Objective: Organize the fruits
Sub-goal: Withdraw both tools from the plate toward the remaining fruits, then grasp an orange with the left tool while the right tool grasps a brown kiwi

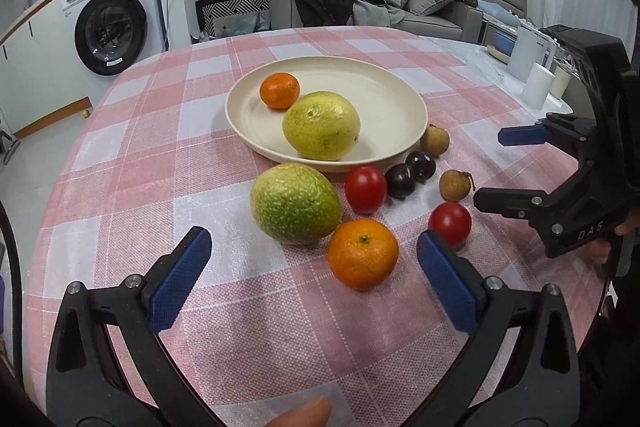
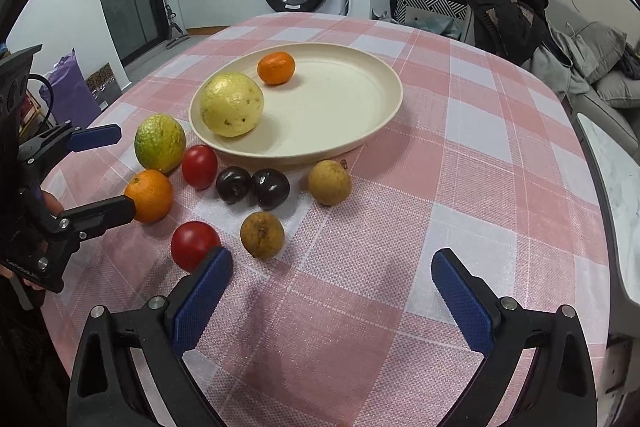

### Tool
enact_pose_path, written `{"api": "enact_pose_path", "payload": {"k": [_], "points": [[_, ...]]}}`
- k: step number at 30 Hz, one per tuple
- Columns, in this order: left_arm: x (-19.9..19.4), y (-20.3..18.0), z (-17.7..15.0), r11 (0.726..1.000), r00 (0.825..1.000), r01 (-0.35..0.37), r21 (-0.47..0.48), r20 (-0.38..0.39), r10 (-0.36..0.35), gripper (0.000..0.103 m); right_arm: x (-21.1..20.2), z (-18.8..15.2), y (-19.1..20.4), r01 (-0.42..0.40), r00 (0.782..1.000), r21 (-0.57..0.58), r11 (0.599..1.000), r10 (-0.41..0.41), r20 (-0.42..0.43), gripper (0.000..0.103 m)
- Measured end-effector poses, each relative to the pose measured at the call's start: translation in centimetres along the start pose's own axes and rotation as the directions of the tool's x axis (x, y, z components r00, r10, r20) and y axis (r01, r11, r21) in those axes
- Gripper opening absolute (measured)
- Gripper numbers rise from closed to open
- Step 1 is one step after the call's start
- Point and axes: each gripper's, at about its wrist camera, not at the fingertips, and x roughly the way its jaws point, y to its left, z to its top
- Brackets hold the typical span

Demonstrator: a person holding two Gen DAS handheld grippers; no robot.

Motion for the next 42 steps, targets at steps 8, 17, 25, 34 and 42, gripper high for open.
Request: {"api": "enact_pose_path", "payload": {"k": [8,17,25,34,42], "points": [[-0.1,-0.6,-0.2,0.999,0.999,0.049,0.013,-0.023,-0.049,0.096,0.2,-0.1,0.7,-0.04,0.999,-0.02,0.999,0.04,0.004,0.085],[0.6,-0.7,-1.0,0.995,0.991,0.103,0.017,-0.087,-0.101,0.076,0.5,-0.1,1.4,-0.06,0.998,-0.033,0.998,0.06,-0.002,0.073],[1.3,-0.5,-1.0,0.986,0.979,0.164,-0.019,-0.123,-0.165,0.062,0.6,0.2,1.8,-0.086,0.996,-0.029,0.996,0.087,0.011,0.058],[2.1,-0.5,-0.4,0.985,0.978,0.164,-0.047,-0.12,-0.168,0.056,1.1,0.4,2.2,-0.104,0.995,-0.029,0.994,0.104,0.011,0.048],[2.7,-0.6,0.1,0.987,0.98,0.157,-0.042,-0.116,-0.16,0.038,1.2,0.6,2.2,-0.111,0.994,-0.024,0.994,0.112,0.014,0.042]]}}
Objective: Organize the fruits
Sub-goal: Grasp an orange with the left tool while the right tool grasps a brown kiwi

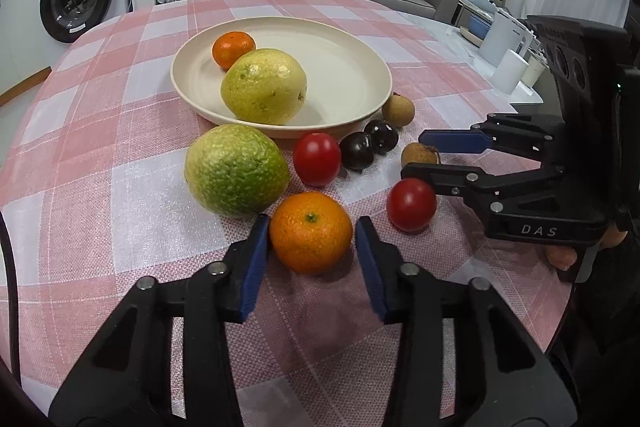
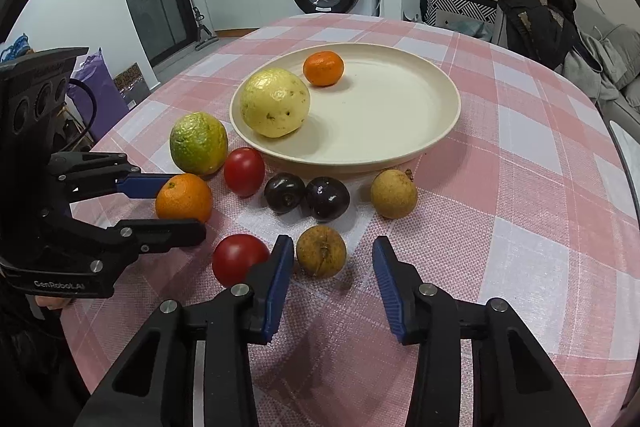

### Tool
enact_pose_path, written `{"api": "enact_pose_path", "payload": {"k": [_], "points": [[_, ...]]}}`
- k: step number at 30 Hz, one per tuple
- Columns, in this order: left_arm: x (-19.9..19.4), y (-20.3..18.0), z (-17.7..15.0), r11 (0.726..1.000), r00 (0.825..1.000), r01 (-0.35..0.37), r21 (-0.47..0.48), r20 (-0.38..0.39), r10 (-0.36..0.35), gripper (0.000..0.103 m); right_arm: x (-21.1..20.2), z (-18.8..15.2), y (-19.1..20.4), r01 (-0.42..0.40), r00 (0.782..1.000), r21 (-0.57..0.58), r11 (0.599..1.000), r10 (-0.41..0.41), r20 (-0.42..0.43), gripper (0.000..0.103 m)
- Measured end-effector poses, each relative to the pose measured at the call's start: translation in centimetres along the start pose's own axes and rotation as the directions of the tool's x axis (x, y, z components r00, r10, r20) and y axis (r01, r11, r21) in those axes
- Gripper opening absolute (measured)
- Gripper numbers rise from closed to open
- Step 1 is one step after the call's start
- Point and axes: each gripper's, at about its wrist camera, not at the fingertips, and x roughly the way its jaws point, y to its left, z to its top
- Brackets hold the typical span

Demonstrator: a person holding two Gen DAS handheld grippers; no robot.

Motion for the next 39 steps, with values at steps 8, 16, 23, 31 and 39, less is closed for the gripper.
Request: {"api": "enact_pose_path", "payload": {"k": [8,16,23,31,39], "points": [[-0.3,-0.4,-0.2,1.0,1.0,0.011,0.021,0.019,-0.012,0.036,0.0,-0.1,-0.1,-0.016,1.0,0.005,1.0,0.016,0.003,0.03],[-1.8,-0.6,0.0,0.999,0.997,0.024,0.024,0.076,-0.026,0.036,-0.4,-0.2,0.3,-0.013,1.0,-0.015,1.0,0.013,0.022,0.026],[-4.0,-0.8,0.5,0.999,0.989,-0.001,0.034,0.146,-0.004,0.036,-1.5,0.0,0.1,-0.002,0.998,-0.004,1.0,0.002,0.069,0.026],[-5.4,-0.1,1.6,0.999,0.979,-0.04,0.028,0.2,0.033,0.036,-3.1,1.1,-0.1,0.009,0.987,0.035,0.999,-0.015,0.159,0.026],[-5.8,1.7,2.8,0.998,0.972,-0.07,-0.007,0.223,0.07,0.036,-4.0,2.6,-0.4,0.014,0.975,0.07,0.997,-0.029,0.218,0.026]]}}
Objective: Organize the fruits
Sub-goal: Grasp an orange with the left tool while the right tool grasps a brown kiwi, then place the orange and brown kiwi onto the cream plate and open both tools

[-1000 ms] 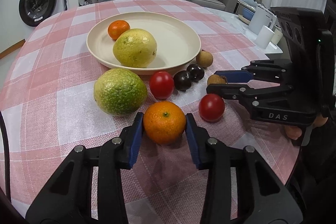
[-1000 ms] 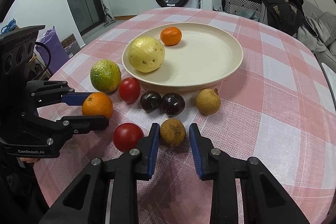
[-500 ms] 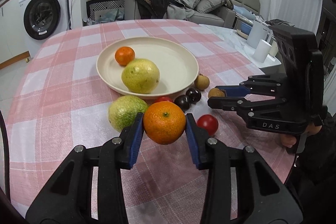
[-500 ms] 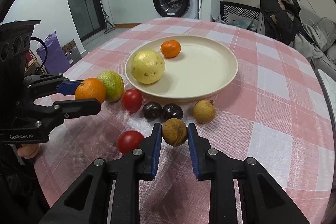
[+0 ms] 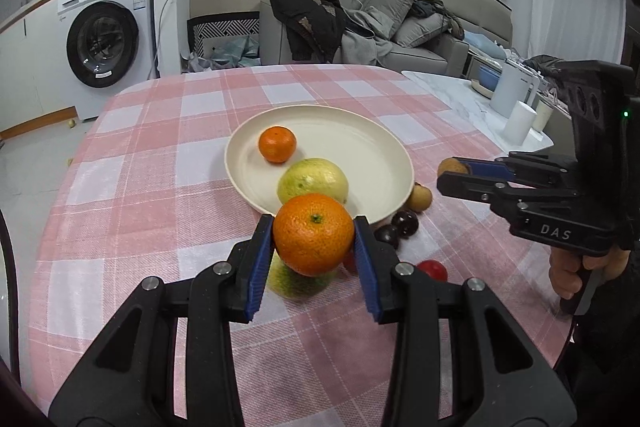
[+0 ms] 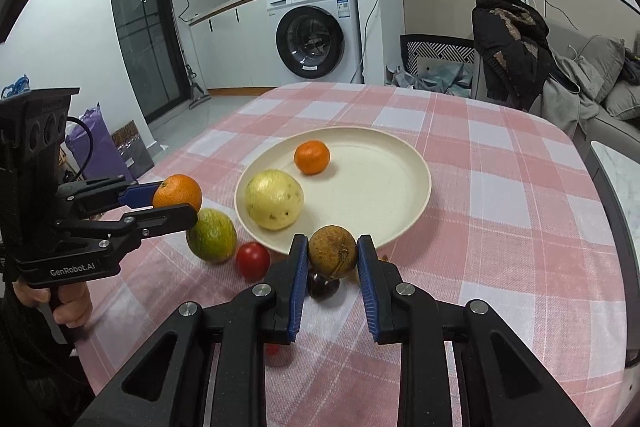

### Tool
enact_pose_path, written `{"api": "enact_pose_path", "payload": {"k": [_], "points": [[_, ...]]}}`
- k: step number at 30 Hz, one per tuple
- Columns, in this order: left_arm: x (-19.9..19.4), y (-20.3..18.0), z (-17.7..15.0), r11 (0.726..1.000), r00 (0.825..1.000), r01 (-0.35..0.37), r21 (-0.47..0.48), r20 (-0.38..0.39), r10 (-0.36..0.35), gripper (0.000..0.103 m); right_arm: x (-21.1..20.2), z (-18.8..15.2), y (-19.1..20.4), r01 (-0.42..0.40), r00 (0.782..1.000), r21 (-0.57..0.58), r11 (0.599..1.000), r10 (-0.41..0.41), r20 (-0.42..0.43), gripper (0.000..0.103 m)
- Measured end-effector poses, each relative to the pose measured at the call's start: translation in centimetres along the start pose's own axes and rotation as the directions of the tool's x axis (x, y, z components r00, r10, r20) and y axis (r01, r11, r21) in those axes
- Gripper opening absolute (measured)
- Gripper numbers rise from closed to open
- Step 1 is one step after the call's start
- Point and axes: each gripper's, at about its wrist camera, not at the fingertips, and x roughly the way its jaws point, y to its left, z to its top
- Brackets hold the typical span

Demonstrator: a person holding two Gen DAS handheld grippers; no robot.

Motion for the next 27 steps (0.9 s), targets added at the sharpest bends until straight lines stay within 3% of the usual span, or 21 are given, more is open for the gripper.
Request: {"api": "enact_pose_path", "payload": {"k": [11,27], "points": [[1.9,1.8,1.6,1.0,0.999,-0.029,-0.012,-0.018,0.029,0.036,1.0,1.3,0.1,-0.001,1.0,0.004,1.0,0.001,-0.003,0.026],[5.9,1.3,2.9,0.999,0.995,-0.025,0.043,-0.093,0.029,0.036,2.2,1.9,-0.8,0.029,0.999,0.003,1.0,-0.028,-0.031,0.026]]}}
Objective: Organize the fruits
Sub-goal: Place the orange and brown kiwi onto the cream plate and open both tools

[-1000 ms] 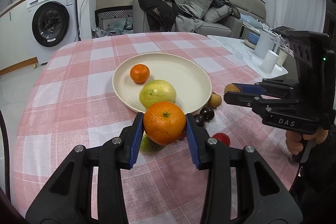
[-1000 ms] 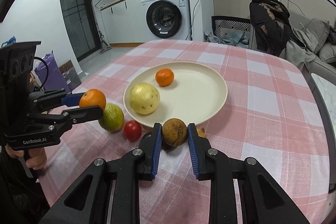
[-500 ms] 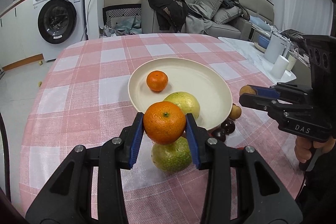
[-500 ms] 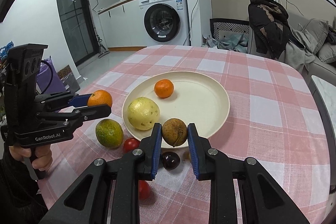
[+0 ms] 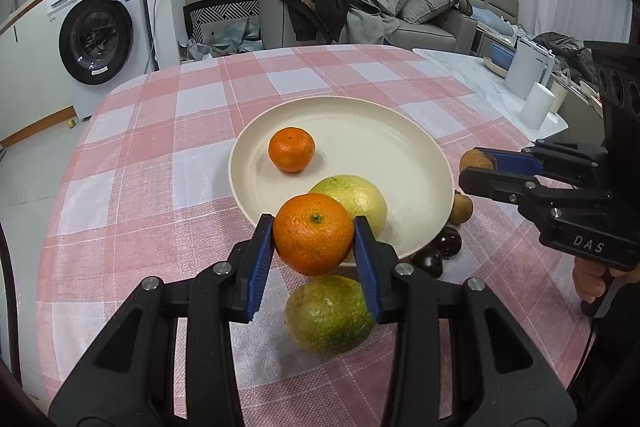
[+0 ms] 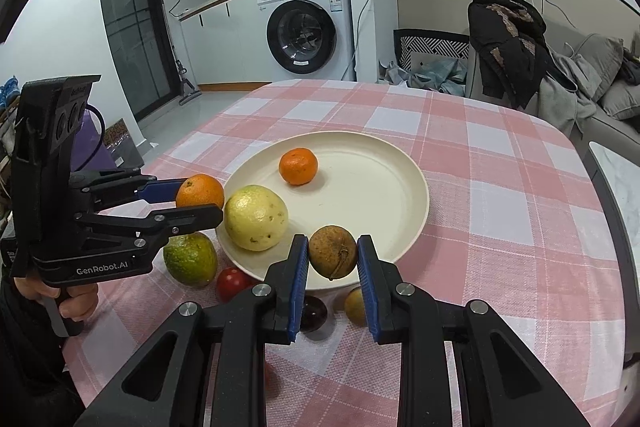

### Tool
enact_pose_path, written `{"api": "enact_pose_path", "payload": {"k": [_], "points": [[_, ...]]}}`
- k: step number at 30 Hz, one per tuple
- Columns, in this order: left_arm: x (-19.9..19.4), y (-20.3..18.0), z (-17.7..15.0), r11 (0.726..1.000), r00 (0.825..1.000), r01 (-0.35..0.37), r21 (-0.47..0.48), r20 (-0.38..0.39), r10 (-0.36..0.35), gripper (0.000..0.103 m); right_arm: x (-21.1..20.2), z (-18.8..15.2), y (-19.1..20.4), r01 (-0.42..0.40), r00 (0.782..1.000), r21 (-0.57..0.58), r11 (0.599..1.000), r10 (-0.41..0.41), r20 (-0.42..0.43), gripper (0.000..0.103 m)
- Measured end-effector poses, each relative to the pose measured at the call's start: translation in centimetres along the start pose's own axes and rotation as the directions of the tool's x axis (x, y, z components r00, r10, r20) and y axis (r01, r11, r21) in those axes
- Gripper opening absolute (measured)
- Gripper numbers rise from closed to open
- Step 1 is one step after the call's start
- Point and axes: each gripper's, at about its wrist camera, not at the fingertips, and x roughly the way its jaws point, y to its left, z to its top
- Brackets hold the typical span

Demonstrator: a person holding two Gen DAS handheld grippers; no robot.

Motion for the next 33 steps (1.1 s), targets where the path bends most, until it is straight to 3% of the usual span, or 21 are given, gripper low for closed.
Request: {"api": "enact_pose_path", "payload": {"k": [33], "points": [[1.7,1.2,1.8,1.0,1.0,0.016,-0.02,0.0,-0.016,0.036,3.2,0.6,-1.9,0.035,0.998,0.052,0.998,-0.033,-0.05,0.026]]}}
